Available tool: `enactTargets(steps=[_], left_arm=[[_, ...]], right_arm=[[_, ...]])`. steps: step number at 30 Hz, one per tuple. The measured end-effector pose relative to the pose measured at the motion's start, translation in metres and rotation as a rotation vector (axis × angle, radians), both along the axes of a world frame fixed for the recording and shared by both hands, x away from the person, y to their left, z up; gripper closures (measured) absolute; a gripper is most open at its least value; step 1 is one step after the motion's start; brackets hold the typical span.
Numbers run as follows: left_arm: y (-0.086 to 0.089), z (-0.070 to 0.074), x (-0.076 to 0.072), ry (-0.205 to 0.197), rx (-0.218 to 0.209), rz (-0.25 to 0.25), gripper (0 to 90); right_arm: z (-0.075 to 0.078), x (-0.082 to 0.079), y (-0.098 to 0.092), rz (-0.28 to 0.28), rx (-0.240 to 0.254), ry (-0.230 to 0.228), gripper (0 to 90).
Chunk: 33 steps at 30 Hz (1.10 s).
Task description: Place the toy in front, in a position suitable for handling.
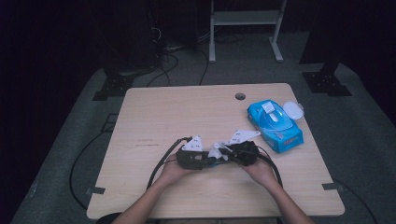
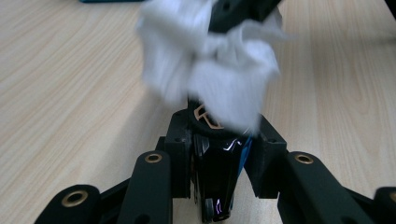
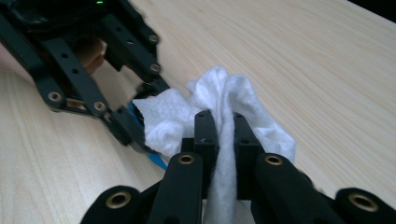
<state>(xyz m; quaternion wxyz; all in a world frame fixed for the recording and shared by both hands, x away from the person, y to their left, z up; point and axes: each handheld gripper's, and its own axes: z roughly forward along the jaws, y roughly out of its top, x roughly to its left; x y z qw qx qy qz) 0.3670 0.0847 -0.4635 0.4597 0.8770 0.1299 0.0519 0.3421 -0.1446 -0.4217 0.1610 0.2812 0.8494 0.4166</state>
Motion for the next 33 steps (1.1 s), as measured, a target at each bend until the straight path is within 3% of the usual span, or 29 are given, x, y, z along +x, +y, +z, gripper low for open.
enactTargets(steps=[3,6,10,16,19,21,26,31,33], left_arm=[[-0.001,0.001,0.001,0.014,0.004,0.005,65.4],[-0.001,0.001,0.001,0.019,0.004,0.009,65.3],[0.001,0.001,0.0,0.017,0.005,0.011,65.3],[0.001,0.001,0.0,0.015,0.007,0.016,65.4],[0.0,0.001,0.001,0.011,0.007,0.019,65.4],[-0.001,0.001,0.001,0.007,0.006,0.022,65.4],[0.001,0.001,0.001,0.003,0.005,0.023,65.5],[0.003,0.002,0.001,-0.003,0.015,0.03,65.5],[0.004,0.002,0.002,-0.005,0.018,0.033,65.5]], right_arm=[[-0.001,0.0,-0.002,-0.014,0.014,0.005,83.7],[-0.001,-0.002,0.013,0.02,0.039,0.012,83.7],[0.001,-0.005,0.031,0.06,0.033,0.003,83.6],[-0.001,-0.002,0.017,0.016,0.024,0.0,83.6],[-0.002,0.0,0.012,-0.006,0.073,0.04,83.6],[-0.002,-0.002,0.018,0.016,0.101,0.057,83.6],[0.001,-0.005,0.027,0.05,0.07,0.035,83.4],[-0.002,0.005,0.002,-0.052,0.043,0.02,83.4],[-0.003,0.01,-0.013,-0.102,0.067,0.037,83.4]])
